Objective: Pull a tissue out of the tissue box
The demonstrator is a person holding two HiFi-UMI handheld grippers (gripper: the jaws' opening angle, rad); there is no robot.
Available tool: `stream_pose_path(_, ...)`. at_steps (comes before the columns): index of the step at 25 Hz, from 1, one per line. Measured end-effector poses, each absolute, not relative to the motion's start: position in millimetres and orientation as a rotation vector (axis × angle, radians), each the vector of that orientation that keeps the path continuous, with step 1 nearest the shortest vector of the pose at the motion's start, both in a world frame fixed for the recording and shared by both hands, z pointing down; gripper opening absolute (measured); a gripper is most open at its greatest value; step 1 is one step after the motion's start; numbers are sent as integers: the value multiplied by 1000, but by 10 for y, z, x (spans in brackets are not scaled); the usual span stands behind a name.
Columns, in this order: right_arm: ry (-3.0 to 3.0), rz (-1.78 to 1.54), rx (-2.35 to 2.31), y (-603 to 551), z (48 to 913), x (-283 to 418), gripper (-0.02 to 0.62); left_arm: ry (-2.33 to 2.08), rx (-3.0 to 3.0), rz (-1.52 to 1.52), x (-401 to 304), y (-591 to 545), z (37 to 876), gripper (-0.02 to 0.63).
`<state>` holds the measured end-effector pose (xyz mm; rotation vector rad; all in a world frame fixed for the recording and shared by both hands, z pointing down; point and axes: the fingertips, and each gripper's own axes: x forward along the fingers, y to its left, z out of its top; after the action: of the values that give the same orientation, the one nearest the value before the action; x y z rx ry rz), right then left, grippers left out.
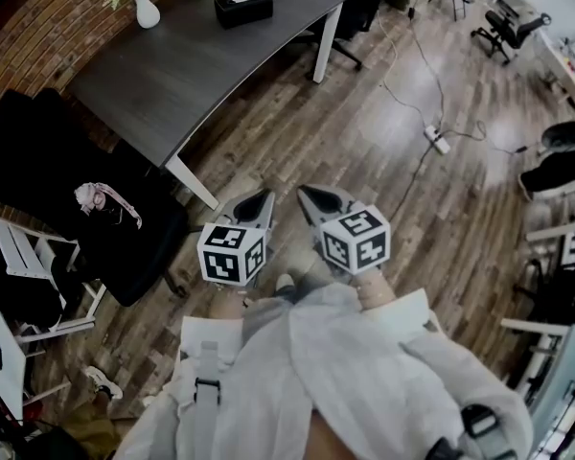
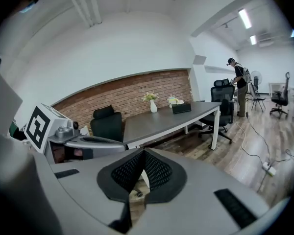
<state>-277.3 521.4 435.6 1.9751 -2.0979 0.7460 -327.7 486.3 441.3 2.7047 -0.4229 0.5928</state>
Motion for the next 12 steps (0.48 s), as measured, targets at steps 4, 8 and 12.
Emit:
stream_pose_path(4, -2055, 711, 1988, 5231, 4412, -2800, 0, -469, 2708, 610, -3307, 4827, 4477, 20)
stream_pose_path(8, -2031, 700, 1982, 5148, 4443, -2755, 2, -491, 2694, 606, -3297, 4723, 4509, 20)
stream_pose_path(12, -2014, 681, 1994, 5006, 4457, -2614, 2, -510, 2702, 589, -3203, 4559, 4482, 21)
